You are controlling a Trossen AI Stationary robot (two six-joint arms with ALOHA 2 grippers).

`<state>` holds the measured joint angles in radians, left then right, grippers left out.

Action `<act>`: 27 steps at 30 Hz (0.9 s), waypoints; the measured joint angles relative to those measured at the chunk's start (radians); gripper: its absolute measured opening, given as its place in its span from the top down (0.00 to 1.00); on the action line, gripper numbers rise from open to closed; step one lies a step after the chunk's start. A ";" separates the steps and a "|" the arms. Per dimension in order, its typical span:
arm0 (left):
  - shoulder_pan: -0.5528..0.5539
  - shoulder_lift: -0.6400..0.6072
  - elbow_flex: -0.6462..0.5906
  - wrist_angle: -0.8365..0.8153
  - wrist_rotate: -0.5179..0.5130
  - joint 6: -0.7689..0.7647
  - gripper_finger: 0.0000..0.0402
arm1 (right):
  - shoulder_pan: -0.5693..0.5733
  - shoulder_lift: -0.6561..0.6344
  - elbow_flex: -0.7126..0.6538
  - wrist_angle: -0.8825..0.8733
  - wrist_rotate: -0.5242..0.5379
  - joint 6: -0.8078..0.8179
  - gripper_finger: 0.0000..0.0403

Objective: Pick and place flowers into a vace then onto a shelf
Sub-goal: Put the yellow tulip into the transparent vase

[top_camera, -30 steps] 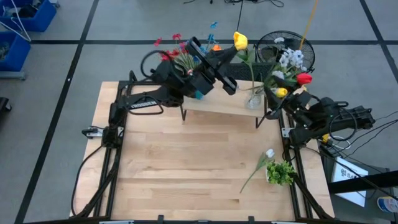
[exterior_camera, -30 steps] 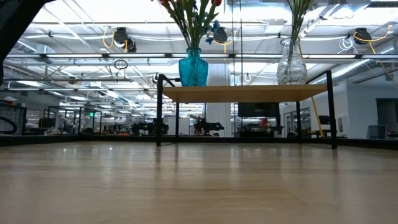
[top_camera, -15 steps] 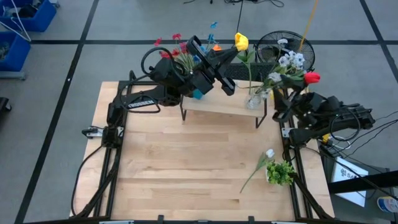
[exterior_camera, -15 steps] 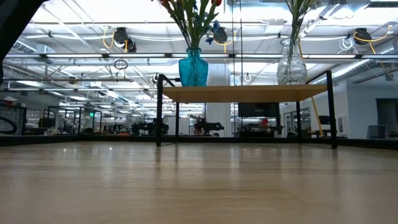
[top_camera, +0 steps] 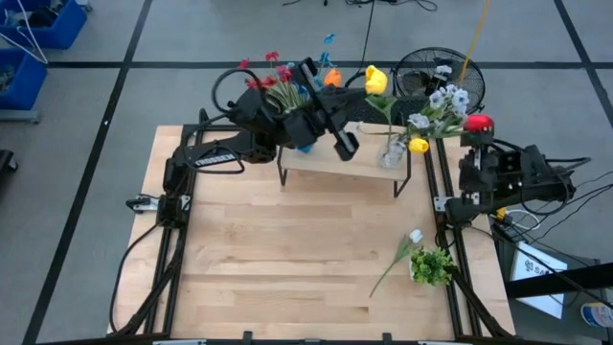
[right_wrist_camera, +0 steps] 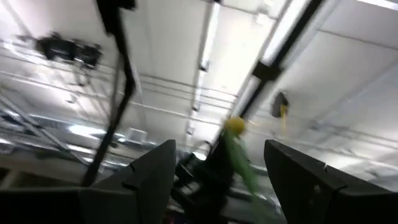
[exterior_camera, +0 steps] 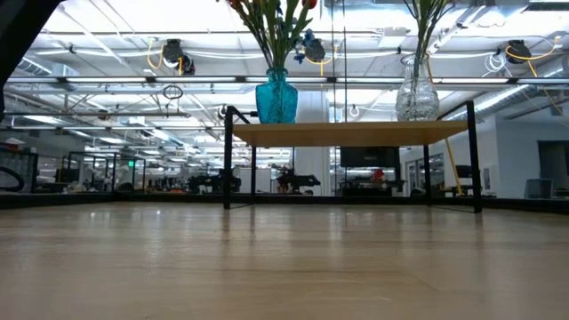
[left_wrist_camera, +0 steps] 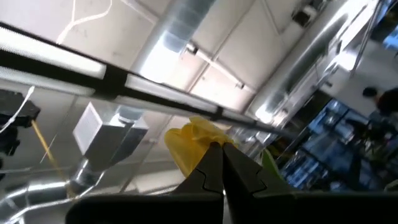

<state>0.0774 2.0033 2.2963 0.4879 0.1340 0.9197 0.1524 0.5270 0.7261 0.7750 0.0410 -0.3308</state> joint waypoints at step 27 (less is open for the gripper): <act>-0.129 -0.002 0.001 -0.125 0.153 -0.213 1.00 | 0.000 0.021 0.000 -0.337 -0.213 0.281 0.42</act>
<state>-0.0519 2.0018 2.2974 0.3624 0.2871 0.7067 0.1522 0.5481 0.7261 0.4377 -0.1723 -0.0503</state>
